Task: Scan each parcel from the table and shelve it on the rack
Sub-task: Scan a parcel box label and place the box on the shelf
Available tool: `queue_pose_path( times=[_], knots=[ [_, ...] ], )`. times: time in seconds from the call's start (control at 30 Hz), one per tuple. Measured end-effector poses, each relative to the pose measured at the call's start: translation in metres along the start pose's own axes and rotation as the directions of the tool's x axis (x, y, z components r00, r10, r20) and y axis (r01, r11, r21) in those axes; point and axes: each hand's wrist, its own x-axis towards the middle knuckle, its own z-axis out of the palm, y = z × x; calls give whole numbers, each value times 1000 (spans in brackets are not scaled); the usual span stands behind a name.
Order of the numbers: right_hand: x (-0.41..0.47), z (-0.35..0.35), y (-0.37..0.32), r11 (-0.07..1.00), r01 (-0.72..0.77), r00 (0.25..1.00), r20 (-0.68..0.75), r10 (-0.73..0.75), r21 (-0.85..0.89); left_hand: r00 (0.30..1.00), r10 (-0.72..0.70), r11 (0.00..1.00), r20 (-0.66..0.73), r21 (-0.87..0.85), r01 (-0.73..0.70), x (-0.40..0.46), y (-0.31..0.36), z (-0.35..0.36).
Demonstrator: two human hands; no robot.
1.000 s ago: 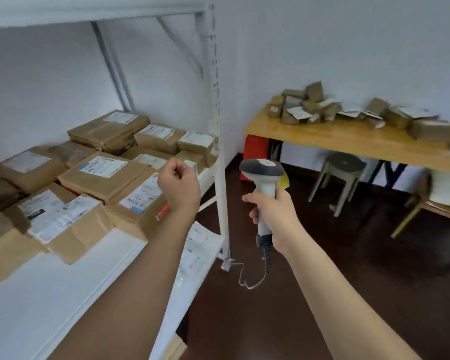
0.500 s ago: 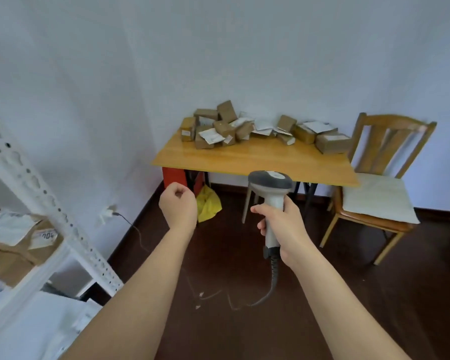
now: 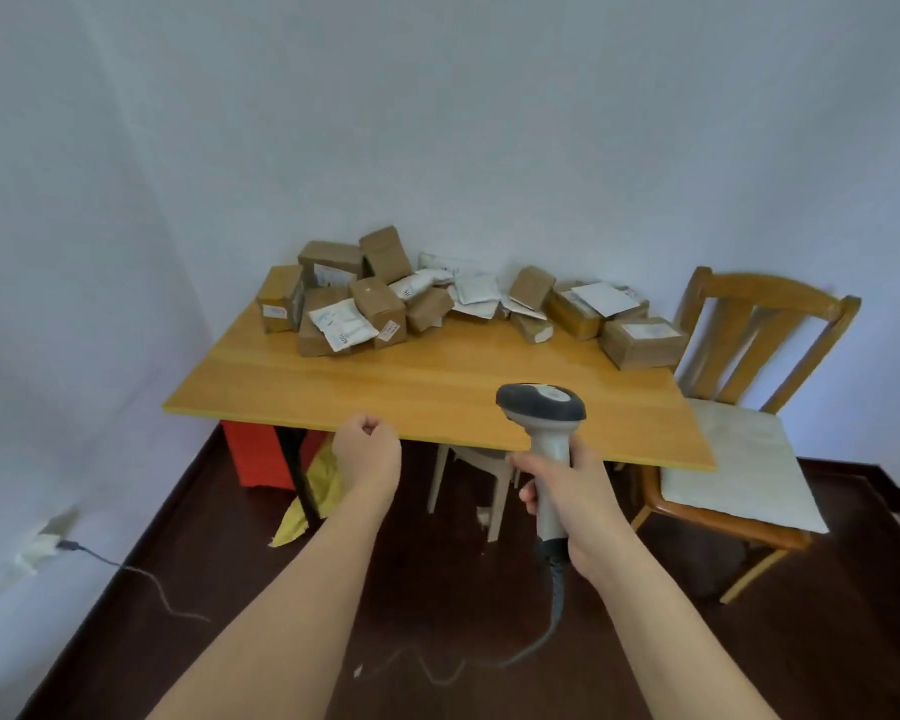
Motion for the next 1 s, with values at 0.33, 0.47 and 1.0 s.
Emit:
queue_pose_path(
  times=[0.33,0.47,1.0],
  knots=[
    [202,22,-60,1000,10,999,-43,-9,26,994,-6,997,108,77,-2,156,49,121],
    [300,42,-62,999,-39,999,22,39,3,1000,11,986,-27,168,-6,238,47,153],
    [580,71,-75,958,-154,961,189,203,-243,941,-275,757,-195,559,337,480,-7,302]
  ],
)
